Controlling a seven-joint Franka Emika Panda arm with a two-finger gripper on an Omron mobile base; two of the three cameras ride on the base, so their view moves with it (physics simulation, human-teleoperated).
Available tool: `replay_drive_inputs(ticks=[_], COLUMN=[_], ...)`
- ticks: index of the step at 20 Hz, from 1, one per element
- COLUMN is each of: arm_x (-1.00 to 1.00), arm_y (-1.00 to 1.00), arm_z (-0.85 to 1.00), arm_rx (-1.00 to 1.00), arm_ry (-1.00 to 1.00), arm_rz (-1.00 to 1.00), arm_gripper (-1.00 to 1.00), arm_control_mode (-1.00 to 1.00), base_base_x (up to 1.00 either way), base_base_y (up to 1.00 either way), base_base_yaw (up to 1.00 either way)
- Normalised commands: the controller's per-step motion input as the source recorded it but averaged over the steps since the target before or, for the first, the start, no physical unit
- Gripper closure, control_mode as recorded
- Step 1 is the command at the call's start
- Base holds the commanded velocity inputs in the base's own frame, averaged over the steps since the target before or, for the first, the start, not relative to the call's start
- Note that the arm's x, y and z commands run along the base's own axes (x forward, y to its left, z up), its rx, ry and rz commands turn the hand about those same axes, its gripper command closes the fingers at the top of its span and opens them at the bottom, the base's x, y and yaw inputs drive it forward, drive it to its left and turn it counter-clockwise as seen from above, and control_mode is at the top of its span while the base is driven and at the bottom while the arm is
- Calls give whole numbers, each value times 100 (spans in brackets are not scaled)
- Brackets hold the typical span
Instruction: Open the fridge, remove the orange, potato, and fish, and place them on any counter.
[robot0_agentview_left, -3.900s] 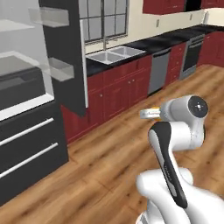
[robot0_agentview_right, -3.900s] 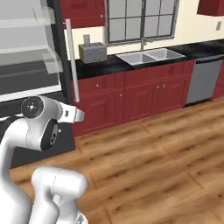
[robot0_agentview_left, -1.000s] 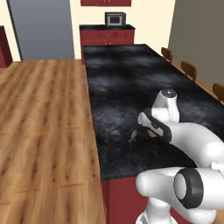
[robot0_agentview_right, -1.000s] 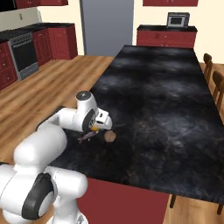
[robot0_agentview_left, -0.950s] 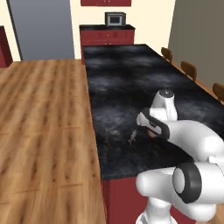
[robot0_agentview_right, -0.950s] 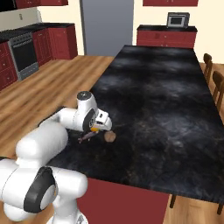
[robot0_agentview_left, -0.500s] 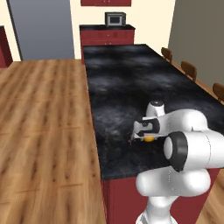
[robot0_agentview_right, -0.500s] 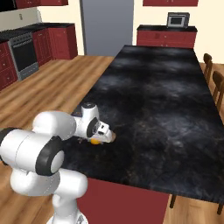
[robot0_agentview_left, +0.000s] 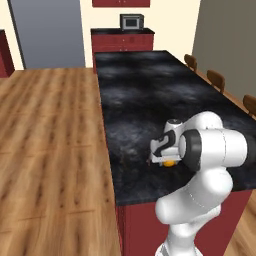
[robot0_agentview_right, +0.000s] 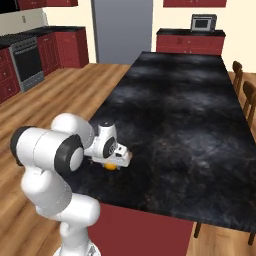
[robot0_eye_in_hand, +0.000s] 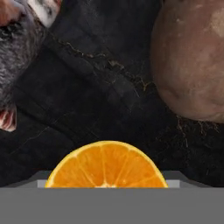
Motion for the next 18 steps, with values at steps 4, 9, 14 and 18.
replay_drive_inputs(ticks=[4, 9, 14, 18], arm_x=[-43, -57, -25, -98], arm_y=[0, 0, 1, 4], arm_z=[15, 45, 32, 96], arm_rx=[1, 0, 0, 0], arm_ry=[-15, -23, -8, -27], arm_rz=[0, 0, 0, 1], arm_gripper=[-100, -100, -100, -100], arm_control_mode=[-100, -100, -100, -100], base_base_x=[0, 0, 0, 0], base_base_y=[0, 0, 0, 0], base_base_yaw=[0, 0, 0, 0])
